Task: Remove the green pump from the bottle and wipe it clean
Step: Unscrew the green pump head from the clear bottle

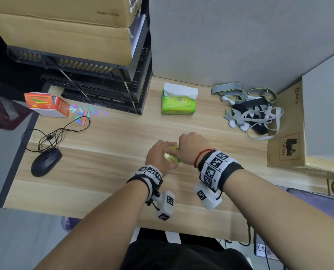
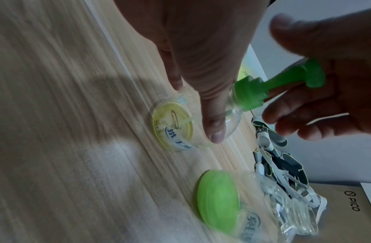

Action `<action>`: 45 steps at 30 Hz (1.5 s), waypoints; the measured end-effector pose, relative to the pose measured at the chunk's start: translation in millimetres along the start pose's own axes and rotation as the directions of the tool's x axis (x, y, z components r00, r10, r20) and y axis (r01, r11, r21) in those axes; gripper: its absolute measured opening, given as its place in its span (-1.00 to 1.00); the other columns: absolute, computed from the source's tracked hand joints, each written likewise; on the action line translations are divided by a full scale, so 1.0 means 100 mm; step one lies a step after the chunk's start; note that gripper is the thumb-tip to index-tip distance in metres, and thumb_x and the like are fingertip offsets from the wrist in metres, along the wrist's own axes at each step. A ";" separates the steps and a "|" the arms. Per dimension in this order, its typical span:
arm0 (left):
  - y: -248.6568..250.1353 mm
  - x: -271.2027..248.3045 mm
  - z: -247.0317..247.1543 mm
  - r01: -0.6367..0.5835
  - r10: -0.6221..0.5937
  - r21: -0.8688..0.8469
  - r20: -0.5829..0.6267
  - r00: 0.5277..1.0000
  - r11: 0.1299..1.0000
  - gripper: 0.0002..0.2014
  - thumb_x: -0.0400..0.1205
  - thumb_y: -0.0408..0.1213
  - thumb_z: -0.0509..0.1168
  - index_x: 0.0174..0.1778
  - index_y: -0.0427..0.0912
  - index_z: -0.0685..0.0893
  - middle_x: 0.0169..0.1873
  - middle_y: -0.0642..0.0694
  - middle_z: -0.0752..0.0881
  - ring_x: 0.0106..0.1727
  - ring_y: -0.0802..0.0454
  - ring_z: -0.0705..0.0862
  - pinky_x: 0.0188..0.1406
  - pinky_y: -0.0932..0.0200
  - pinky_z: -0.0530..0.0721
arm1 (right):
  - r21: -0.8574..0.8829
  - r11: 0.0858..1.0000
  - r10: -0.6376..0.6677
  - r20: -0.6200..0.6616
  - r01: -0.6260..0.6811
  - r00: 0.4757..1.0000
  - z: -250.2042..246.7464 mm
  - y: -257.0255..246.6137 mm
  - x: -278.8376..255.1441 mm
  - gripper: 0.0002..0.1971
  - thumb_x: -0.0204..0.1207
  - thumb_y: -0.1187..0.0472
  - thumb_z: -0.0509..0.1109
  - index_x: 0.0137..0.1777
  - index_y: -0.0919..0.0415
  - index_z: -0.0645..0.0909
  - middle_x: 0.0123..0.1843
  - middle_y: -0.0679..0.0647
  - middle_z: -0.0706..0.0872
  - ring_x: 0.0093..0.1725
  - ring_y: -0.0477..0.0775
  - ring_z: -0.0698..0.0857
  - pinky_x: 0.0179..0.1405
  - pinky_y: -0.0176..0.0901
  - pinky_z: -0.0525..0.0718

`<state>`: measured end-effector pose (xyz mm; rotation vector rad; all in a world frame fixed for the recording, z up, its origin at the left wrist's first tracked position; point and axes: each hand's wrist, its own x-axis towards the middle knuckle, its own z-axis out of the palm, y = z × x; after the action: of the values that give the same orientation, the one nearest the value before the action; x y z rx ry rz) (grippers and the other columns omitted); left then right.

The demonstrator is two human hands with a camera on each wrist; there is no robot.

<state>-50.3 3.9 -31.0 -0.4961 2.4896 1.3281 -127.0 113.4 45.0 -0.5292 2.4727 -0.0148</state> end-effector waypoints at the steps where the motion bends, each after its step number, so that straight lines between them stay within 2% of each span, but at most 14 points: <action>1: 0.00 0.00 -0.01 -0.009 0.009 0.013 0.003 1.000 1.000 -0.32 0.17 -0.13 0.72 0.25 0.02 0.70 -0.04 0.09 0.59 -0.02 0.09 0.60 0.03 0.23 0.51 | -0.060 0.998 -0.032 0.001 0.032 0.999 0.00 -0.03 0.00 -0.53 0.49 -0.25 0.27 -0.06 0.22 0.58 -0.17 0.16 0.61 -0.19 0.24 0.61 -0.27 -0.07 0.54; 4: 0.03 0.00 -0.02 -0.012 0.012 0.042 0.006 1.000 0.999 -0.32 0.17 -0.16 0.71 0.22 -0.09 0.69 -0.02 0.01 0.63 0.00 -0.02 0.63 0.02 0.13 0.57 | -0.128 0.980 -0.157 -0.006 0.155 0.988 -0.01 -0.04 0.03 -0.69 0.44 0.11 0.36 0.16 0.16 0.62 0.04 0.15 0.68 0.04 0.24 0.68 -0.15 -0.04 0.56; 7: 0.02 0.01 -0.01 0.006 -0.006 0.060 0.007 1.000 0.998 -0.36 0.17 -0.21 0.72 0.18 -0.13 0.69 0.04 -0.08 0.68 0.03 -0.07 0.67 0.03 0.09 0.62 | -0.231 0.944 -0.243 -0.008 0.235 0.970 0.04 -0.01 0.03 -0.50 0.34 -0.06 0.47 0.28 -0.02 0.52 0.15 0.04 0.65 0.18 0.19 0.60 0.07 0.10 0.52; 10: 0.01 0.01 -0.02 0.000 -0.001 0.057 0.014 1.000 0.998 -0.34 0.20 -0.24 0.71 0.24 -0.08 0.68 0.05 -0.04 0.67 0.03 -0.03 0.66 0.02 0.15 0.58 | -0.239 0.945 -0.246 -0.061 0.225 0.967 0.08 0.01 0.01 -0.46 0.39 -0.25 0.39 0.24 0.07 0.49 0.05 0.05 0.71 0.08 0.20 0.67 -0.01 0.05 0.52; 12: 0.03 0.00 -0.03 0.023 -0.024 0.043 0.023 0.999 0.999 -0.39 0.21 -0.27 0.69 0.19 -0.08 0.68 0.02 0.00 0.64 0.01 -0.02 0.66 0.00 0.15 0.58 | -0.119 0.961 -0.261 -0.113 0.248 0.959 0.12 0.02 -0.01 -0.54 0.44 -0.01 0.41 0.30 0.05 0.40 0.00 0.04 0.73 -0.02 0.20 0.72 -0.17 -0.04 0.51; 15: 0.03 0.01 -0.02 0.025 -0.026 0.031 0.023 0.999 0.999 -0.36 0.19 -0.35 0.68 0.20 -0.02 0.69 0.04 0.01 0.65 0.03 -0.03 0.68 0.01 0.15 0.60 | 0.050 0.967 -0.243 -0.126 0.250 0.962 0.19 0.04 -0.05 -0.27 0.29 0.13 0.51 0.42 -0.02 0.22 0.00 0.06 0.68 -0.09 0.21 0.70 -0.28 -0.07 0.54; 18: 0.01 0.00 -0.02 0.016 -0.016 0.024 0.026 1.000 1.000 -0.30 0.19 -0.32 0.69 0.28 0.00 0.68 0.06 0.00 0.66 0.02 0.03 0.65 0.04 0.20 0.57 | 0.094 0.985 -0.132 -0.150 0.147 0.980 0.22 0.06 -0.03 -0.39 0.33 -0.06 0.50 0.32 0.09 0.37 0.08 0.08 0.67 -0.01 0.22 0.70 -0.19 -0.02 0.63; 21: 0.02 0.01 -0.02 0.015 -0.016 0.047 0.025 1.000 0.999 -0.41 0.19 -0.33 0.68 0.14 -0.02 0.71 0.00 -0.04 0.66 -0.02 -0.04 0.67 -0.06 0.17 0.57 | 0.094 0.967 -0.226 -0.118 0.237 0.967 0.25 0.06 -0.02 -0.56 0.33 0.16 0.50 0.20 0.15 0.50 0.08 0.12 0.64 0.01 0.23 0.69 -0.18 -0.06 0.60; 23: 0.02 0.01 -0.02 0.031 -0.032 0.051 0.014 0.999 0.998 -0.51 0.22 -0.35 0.66 0.05 -0.08 0.71 -0.02 -0.08 0.68 -0.02 -0.09 0.68 -0.09 0.13 0.60 | 0.094 0.950 -0.290 -0.094 0.298 0.952 0.27 0.06 -0.03 -0.46 0.25 0.27 0.53 0.24 0.12 0.46 0.11 0.12 0.59 0.00 0.23 0.66 -0.18 -0.05 0.63; 30: 0.01 0.01 0.00 0.017 -0.017 0.020 -0.001 1.000 1.000 -0.34 0.17 -0.24 0.68 0.22 -0.08 0.69 0.07 -0.05 0.69 0.06 -0.03 0.69 0.06 0.09 0.66 | 0.233 0.947 -0.247 0.076 0.223 0.966 0.15 0.10 -0.06 -0.08 0.02 0.00 0.72 0.37 0.02 0.31 0.18 0.08 0.46 -0.01 0.17 0.65 -0.05 0.02 0.71; 35: -0.03 0.00 0.01 -0.008 0.008 0.006 0.010 1.000 1.000 -0.28 0.20 -0.19 0.70 0.32 0.01 0.67 0.04 0.07 0.62 0.04 0.10 0.62 0.08 0.24 0.53 | 0.214 0.976 -0.034 0.033 0.026 0.999 0.10 0.04 -0.01 -0.26 0.30 -0.46 0.34 0.15 0.22 0.53 -0.01 0.16 0.64 -0.06 0.21 0.65 -0.14 -0.02 0.62; 37: -0.02 0.00 0.01 -0.007 0.007 0.002 0.003 1.000 1.000 -0.29 0.19 -0.22 0.70 0.30 0.01 0.68 0.01 0.06 0.63 0.02 0.08 0.63 0.08 0.22 0.55 | 0.141 0.990 -0.030 -0.011 0.032 0.999 0.11 0.01 0.01 -0.49 0.46 -0.22 0.32 0.06 0.26 0.59 -0.04 0.21 0.69 -0.12 0.24 0.65 -0.24 -0.06 0.58; 40: -0.02 0.01 0.01 -0.006 0.005 0.016 0.010 1.000 1.000 -0.32 0.19 -0.24 0.70 0.26 -0.05 0.68 0.03 0.00 0.65 0.01 0.03 0.64 0.02 0.20 0.53 | 0.081 0.987 -0.134 -0.023 0.135 0.991 0.08 0.02 0.01 -0.67 0.37 0.16 0.39 0.13 0.19 0.54 0.00 0.16 0.69 -0.05 0.24 0.68 -0.25 -0.07 0.58; 45: -0.03 0.02 0.01 0.003 -0.004 0.024 0.015 1.000 1.000 -0.32 0.21 -0.33 0.69 0.27 -0.03 0.68 0.01 0.05 0.60 0.03 0.00 0.65 0.02 0.21 0.51 | -0.126 0.977 -0.176 -0.048 0.169 0.983 0.11 -0.01 -0.05 -0.59 0.45 -0.06 0.40 0.20 0.16 0.52 0.02 0.10 0.71 -0.01 0.22 0.71 -0.24 -0.07 0.50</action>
<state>-50.5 2.7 -34.6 -0.4834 2.4887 1.2945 -117.0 115.9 39.1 -0.8062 2.4886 0.0520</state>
